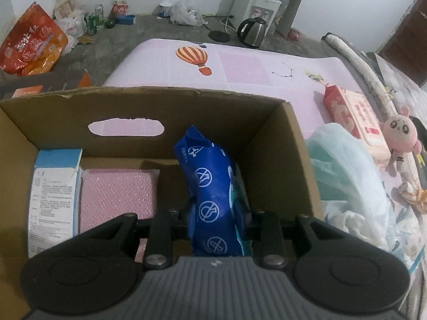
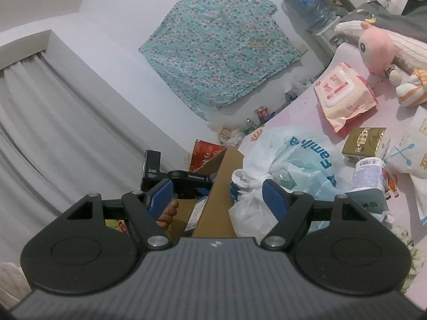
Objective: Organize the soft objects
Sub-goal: 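Carry the blue wet-wipes pack with the left tool over the cardboard box, then lower the wipes pack into the box and open the left tool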
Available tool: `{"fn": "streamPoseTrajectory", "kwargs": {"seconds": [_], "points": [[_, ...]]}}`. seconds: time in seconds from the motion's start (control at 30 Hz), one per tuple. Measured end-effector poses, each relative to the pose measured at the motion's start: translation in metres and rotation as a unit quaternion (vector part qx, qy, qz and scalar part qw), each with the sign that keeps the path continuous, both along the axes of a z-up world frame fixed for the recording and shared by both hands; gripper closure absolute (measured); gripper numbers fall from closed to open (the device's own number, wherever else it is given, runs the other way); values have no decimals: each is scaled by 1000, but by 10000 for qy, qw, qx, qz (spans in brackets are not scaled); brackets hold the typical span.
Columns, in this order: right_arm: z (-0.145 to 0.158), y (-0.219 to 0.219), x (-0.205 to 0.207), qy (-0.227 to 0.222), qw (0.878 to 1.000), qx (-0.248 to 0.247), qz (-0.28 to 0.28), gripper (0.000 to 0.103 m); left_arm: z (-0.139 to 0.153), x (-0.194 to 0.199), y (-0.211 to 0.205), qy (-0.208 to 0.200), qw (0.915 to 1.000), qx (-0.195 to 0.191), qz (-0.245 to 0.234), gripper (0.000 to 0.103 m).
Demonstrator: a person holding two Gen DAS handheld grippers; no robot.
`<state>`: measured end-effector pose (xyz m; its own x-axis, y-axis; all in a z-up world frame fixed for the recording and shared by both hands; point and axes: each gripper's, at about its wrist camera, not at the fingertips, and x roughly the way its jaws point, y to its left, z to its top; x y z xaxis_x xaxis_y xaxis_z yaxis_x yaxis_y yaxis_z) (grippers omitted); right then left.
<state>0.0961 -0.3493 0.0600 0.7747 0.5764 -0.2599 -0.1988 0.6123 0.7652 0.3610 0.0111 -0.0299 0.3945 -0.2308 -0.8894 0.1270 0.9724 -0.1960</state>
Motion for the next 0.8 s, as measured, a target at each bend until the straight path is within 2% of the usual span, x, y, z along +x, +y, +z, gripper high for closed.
{"fn": "streamPoseTrajectory", "kwargs": {"seconds": [0.13,0.2,0.23,0.5,0.63,0.8], "points": [[-3,-1,-1,40,10000,-16,-11,28,5,-4,-2,-150,9997,177,-15,70],[-3,-1,-1,42,10000,-18,-18,28,14,-6,-1,-336,9989,324,30,59],[-4,-1,-2,44,10000,-8,-20,28,18,-6,1,-390,9986,349,64,58],[-8,-1,-3,63,10000,41,-10,28,45,-16,9,-522,9980,142,327,57],[-6,-1,-7,30,9999,-107,-79,27,61,-30,7,-561,9977,8,393,49],[-7,-3,-17,130,9987,-438,-242,23,96,-62,-1,-966,9949,-21,301,37]]}}
